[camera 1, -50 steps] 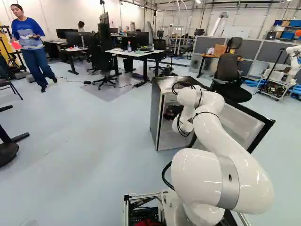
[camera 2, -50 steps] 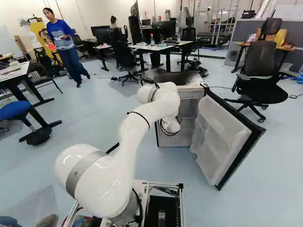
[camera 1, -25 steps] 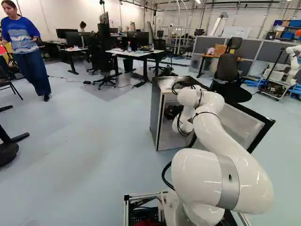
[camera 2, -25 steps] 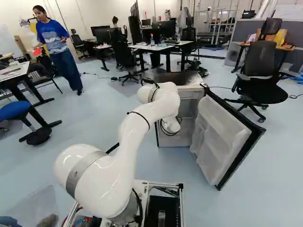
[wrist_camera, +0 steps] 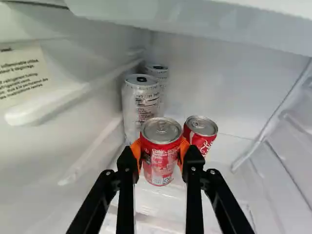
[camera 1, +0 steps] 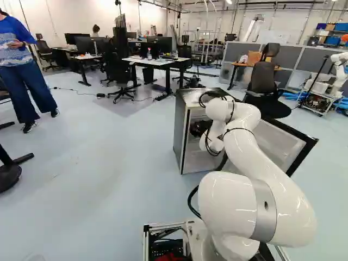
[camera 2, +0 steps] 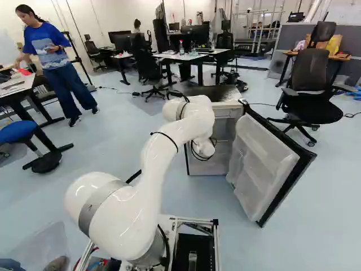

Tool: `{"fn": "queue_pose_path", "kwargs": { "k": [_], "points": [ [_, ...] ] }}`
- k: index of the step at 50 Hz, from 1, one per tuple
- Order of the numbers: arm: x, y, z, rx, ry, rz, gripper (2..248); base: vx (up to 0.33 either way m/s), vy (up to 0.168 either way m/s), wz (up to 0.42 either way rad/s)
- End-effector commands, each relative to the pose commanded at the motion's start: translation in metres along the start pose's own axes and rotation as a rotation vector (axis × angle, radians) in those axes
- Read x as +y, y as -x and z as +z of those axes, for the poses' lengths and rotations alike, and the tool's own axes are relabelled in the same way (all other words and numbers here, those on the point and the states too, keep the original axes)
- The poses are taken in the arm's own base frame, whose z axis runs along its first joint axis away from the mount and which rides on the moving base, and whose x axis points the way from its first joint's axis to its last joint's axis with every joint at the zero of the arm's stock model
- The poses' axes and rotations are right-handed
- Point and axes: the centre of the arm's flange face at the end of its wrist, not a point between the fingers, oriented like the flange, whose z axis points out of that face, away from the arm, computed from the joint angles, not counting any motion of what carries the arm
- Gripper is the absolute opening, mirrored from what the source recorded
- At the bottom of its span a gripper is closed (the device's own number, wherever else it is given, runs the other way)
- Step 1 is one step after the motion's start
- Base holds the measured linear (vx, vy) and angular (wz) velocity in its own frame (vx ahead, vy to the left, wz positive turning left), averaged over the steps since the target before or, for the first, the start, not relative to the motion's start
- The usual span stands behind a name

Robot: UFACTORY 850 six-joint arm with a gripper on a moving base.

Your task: Grab a drink from the fridge

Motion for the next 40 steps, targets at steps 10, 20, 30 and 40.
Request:
{"fn": "queue_pose_path", "kwargs": {
  "k": [10, 20, 30, 40],
  "points": [
    [-0.001, -0.001, -0.005, -0.008, 0.000, 0.006, 97, 0.000, 0.000, 0.000],
    [-0.003, -0.001, -0.015, -0.025, 0.001, 0.019, 97, 0.000, 0.000, 0.000],
    [-0.002, -0.001, -0.029, -0.045, 0.007, 0.035, 97, 0.000, 0.000, 0.000],
    [0.002, 0.000, -0.047, -0.067, 0.020, 0.055, 97, 0.000, 0.000, 0.000]
  ]
}}
